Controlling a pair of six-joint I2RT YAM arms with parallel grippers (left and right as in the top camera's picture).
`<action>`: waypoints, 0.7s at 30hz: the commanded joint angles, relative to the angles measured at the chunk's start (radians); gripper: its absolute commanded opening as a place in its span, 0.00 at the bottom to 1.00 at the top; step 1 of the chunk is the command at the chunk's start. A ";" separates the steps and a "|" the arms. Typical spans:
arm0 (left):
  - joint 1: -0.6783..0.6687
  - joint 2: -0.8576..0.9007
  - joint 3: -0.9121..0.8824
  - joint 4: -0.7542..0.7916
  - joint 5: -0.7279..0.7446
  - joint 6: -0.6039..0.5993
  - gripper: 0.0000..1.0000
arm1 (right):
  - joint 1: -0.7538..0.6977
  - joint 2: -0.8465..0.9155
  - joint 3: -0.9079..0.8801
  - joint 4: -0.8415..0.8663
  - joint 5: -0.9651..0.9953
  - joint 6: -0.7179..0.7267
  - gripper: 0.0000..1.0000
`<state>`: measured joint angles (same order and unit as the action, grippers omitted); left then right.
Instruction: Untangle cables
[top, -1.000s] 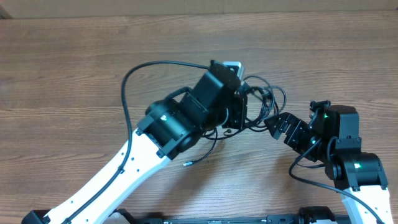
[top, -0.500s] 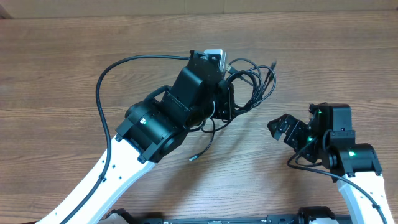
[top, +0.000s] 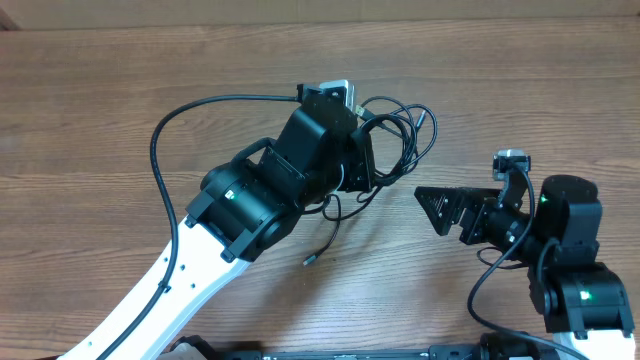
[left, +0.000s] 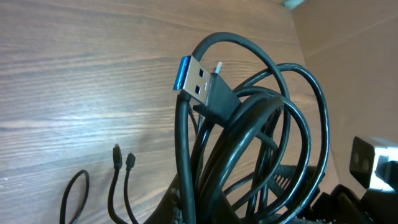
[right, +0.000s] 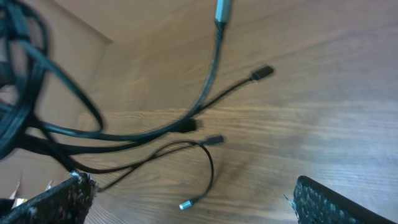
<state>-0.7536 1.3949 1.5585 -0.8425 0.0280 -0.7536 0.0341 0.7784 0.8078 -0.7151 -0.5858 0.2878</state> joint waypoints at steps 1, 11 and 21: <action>0.001 -0.016 0.027 0.003 0.074 -0.029 0.04 | -0.002 -0.001 -0.001 0.020 -0.029 -0.011 1.00; -0.001 -0.015 0.027 -0.018 0.219 -0.029 0.04 | -0.002 -0.001 -0.001 0.063 0.076 0.084 1.00; -0.022 -0.015 0.027 -0.018 0.304 0.055 0.04 | -0.002 0.048 -0.001 -0.089 0.371 0.306 1.00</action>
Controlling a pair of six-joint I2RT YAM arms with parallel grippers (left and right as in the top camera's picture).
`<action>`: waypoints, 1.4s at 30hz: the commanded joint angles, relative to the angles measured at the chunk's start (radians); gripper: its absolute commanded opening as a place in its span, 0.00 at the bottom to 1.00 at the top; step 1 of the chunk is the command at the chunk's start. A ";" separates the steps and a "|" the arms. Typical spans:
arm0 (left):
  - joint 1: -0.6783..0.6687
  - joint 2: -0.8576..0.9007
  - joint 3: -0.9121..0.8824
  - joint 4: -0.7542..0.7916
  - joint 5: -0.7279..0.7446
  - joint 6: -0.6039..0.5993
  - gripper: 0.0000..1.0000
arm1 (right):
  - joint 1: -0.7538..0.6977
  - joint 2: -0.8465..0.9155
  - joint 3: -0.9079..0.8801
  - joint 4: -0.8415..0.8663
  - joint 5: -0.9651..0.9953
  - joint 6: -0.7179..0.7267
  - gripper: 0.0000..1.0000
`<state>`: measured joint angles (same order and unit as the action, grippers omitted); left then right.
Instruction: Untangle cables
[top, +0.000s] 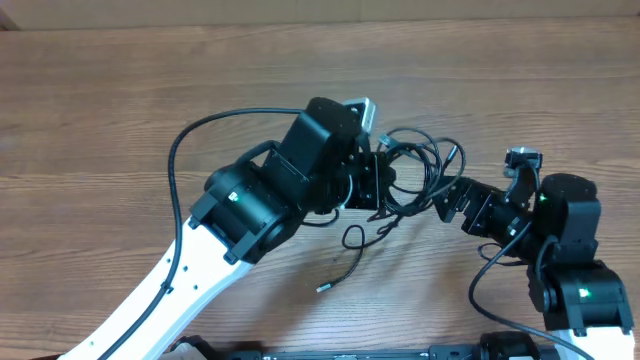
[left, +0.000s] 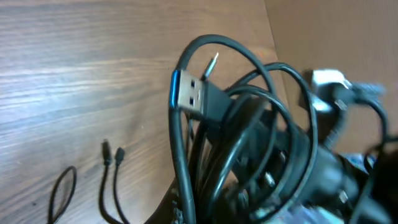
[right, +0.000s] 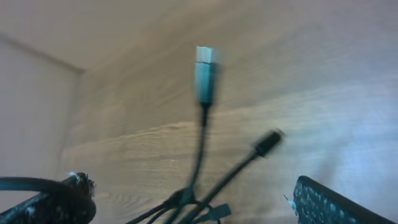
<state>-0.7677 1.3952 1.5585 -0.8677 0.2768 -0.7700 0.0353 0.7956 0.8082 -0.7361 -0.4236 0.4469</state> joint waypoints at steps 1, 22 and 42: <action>-0.008 -0.015 0.027 0.007 0.058 0.090 0.04 | -0.003 0.043 -0.001 -0.095 0.226 0.165 1.00; 0.029 -0.016 0.027 0.004 -0.030 0.155 0.04 | -0.003 0.182 -0.001 -0.297 0.236 0.174 1.00; 0.029 -0.015 0.027 -0.113 -0.232 0.417 0.04 | -0.003 0.110 -0.001 -0.182 -0.052 -0.035 1.00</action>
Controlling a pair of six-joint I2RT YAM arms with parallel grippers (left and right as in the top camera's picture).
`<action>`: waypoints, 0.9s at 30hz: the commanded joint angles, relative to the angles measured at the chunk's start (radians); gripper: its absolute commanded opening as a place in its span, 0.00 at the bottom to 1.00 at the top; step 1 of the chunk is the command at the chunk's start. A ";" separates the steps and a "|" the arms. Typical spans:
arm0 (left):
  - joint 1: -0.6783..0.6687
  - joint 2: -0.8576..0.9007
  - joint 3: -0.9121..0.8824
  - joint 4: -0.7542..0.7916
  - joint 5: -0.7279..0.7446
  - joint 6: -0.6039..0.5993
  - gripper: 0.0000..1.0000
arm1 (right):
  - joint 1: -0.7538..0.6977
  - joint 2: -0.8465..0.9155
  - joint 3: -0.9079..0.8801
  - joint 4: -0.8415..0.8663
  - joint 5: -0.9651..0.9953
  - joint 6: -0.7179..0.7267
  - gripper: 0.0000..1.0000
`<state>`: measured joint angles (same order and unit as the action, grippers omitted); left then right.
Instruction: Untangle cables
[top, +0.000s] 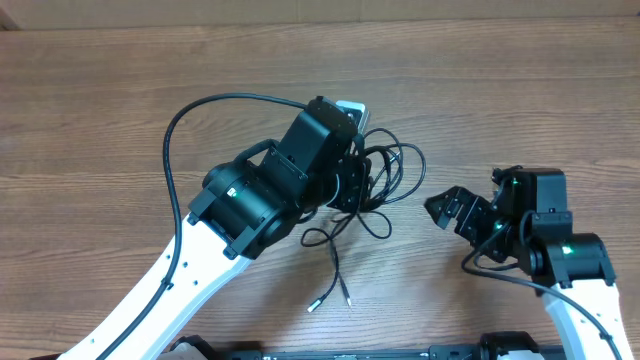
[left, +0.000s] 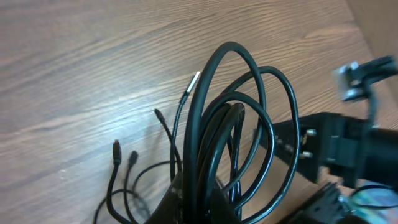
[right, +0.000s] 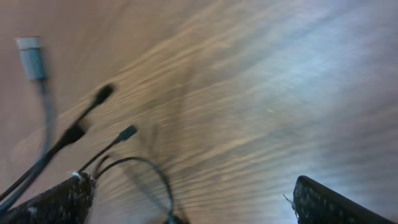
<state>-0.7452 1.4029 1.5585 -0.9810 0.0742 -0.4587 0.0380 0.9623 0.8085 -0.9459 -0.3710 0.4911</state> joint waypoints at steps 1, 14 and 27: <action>0.006 -0.023 0.027 0.001 -0.030 0.109 0.04 | -0.006 -0.078 -0.002 0.046 -0.130 -0.093 1.00; 0.005 -0.023 0.027 0.087 0.330 0.352 0.04 | -0.006 -0.238 -0.001 0.195 -0.428 -0.208 1.00; 0.005 -0.023 0.027 0.106 0.467 0.412 0.04 | -0.006 -0.238 -0.002 0.299 -0.630 -0.205 0.81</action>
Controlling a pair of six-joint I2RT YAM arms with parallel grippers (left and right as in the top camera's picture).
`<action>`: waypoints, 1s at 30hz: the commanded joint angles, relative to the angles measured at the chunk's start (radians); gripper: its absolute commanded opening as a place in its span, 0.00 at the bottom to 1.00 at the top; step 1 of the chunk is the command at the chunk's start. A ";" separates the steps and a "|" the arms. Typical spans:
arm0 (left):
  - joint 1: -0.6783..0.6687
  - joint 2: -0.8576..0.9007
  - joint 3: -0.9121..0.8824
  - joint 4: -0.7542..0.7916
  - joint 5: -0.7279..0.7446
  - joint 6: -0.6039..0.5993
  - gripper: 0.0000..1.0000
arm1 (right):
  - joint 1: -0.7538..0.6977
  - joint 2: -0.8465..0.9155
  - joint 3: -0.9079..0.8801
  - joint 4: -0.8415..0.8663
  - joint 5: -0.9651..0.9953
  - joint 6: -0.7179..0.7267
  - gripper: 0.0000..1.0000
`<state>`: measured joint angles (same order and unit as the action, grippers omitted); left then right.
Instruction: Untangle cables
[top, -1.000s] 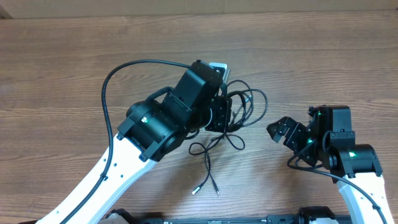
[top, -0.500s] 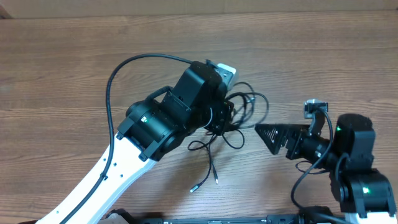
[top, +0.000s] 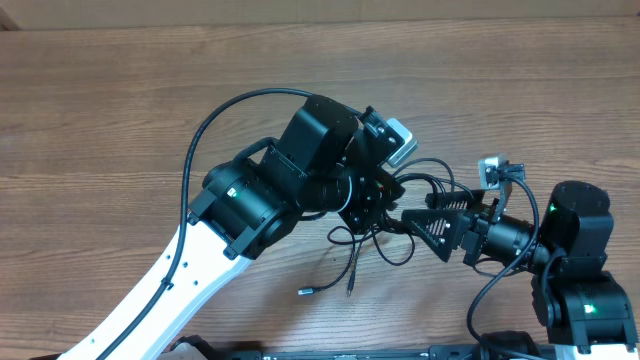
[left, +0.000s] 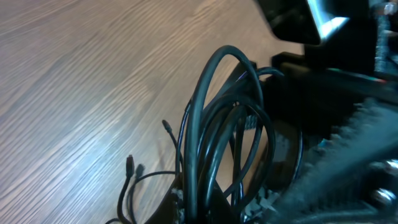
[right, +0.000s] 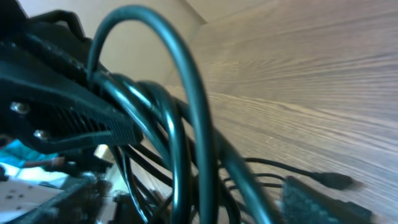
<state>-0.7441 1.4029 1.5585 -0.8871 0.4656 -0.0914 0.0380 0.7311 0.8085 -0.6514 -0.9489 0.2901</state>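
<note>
A bundle of black cables (top: 415, 190) hangs in loops from my left gripper (top: 373, 197), which is shut on it above the table. In the left wrist view the loops (left: 217, 118) rise from the left gripper (left: 202, 210) at the bottom edge. My right gripper (top: 425, 232) is open and points left into the loops. Several strands (right: 186, 143) cross between its fingers, and one pad (right: 314, 202) shows at the lower right. Loose thin ends with small plugs (top: 305, 291) trail onto the wood below the bundle.
The wooden table (top: 100, 120) stretches out to the left and back. The left arm's own black cord (top: 215, 115) arcs over its body. The two grippers stand very close together at centre right. A cardboard wall edge (top: 500, 12) runs along the back.
The right gripper was apart from the bundle on the right and now reaches in among the loops. The left gripper has turned and moved right with the bundle. The trailing ends have shifted.
The left gripper held the bundle, USB plug uppermost, with the right gripper open and apart. Then the right gripper was up against the loops. Then it stood back again, the plug gone from the left wrist view. Now it is among the loops again.
</note>
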 joint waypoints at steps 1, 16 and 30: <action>0.004 -0.023 0.027 0.013 0.076 0.044 0.04 | -0.006 -0.006 -0.002 0.005 -0.052 -0.004 0.78; 0.005 -0.023 0.027 -0.034 -0.006 0.043 1.00 | -0.006 -0.006 -0.002 -0.017 0.029 -0.003 0.04; 0.005 -0.023 0.027 -0.128 -0.102 -0.219 0.99 | -0.006 -0.006 -0.002 0.032 0.122 0.157 0.04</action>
<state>-0.7433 1.4025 1.5593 -1.0187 0.3809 -0.1829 0.0341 0.7311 0.8074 -0.6434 -0.8417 0.3904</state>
